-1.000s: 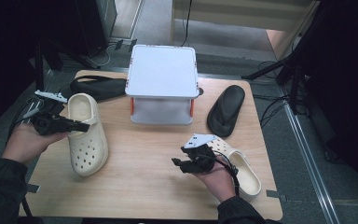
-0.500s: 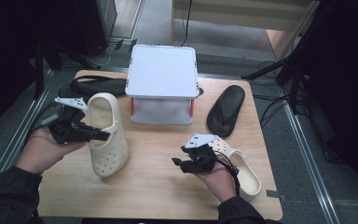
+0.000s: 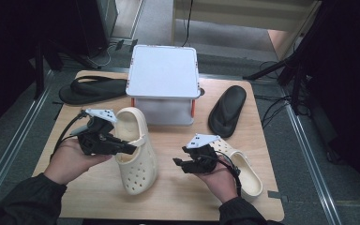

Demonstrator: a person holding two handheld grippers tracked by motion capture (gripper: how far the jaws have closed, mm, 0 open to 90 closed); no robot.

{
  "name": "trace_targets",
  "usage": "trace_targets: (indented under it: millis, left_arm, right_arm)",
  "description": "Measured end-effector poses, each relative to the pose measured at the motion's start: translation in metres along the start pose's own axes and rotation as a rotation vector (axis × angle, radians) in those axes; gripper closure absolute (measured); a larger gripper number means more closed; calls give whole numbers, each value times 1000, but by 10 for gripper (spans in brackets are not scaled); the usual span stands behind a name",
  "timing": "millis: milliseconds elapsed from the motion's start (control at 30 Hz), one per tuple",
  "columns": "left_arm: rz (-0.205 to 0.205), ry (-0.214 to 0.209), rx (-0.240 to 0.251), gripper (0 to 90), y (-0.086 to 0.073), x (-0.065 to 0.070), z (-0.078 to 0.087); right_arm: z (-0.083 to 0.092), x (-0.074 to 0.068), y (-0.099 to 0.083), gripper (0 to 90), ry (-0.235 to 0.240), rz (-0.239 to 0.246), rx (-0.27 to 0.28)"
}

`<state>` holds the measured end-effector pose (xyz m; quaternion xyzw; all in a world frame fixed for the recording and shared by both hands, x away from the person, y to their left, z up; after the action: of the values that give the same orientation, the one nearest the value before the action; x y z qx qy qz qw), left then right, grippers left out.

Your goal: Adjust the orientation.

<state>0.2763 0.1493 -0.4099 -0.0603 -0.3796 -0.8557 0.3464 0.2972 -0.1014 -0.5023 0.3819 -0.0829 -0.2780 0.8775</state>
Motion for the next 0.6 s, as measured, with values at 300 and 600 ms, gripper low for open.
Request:
trace_targets:
  millis: [300, 600]
  left_arm:
    - [23, -18, -41, 853, 6, -10, -39]
    - [77, 1, -73, 848, 7, -26, -63]
  right_arm:
    - [2, 1, 0, 455, -4, -9, 7]
    - [2, 2, 1, 456, -7, -10, 14]
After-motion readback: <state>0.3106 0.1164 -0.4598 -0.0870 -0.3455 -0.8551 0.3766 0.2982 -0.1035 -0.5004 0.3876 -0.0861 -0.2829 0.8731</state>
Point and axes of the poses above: each handheld gripper's, and its own axes: z roughly backward along the jaws, y roughly out of its top, x roughly to its right, the point moved 4 cm from there along -z, roughly forward along the jaws, and after that the axes turned 1 degree about -x, right-handed, at the moved point
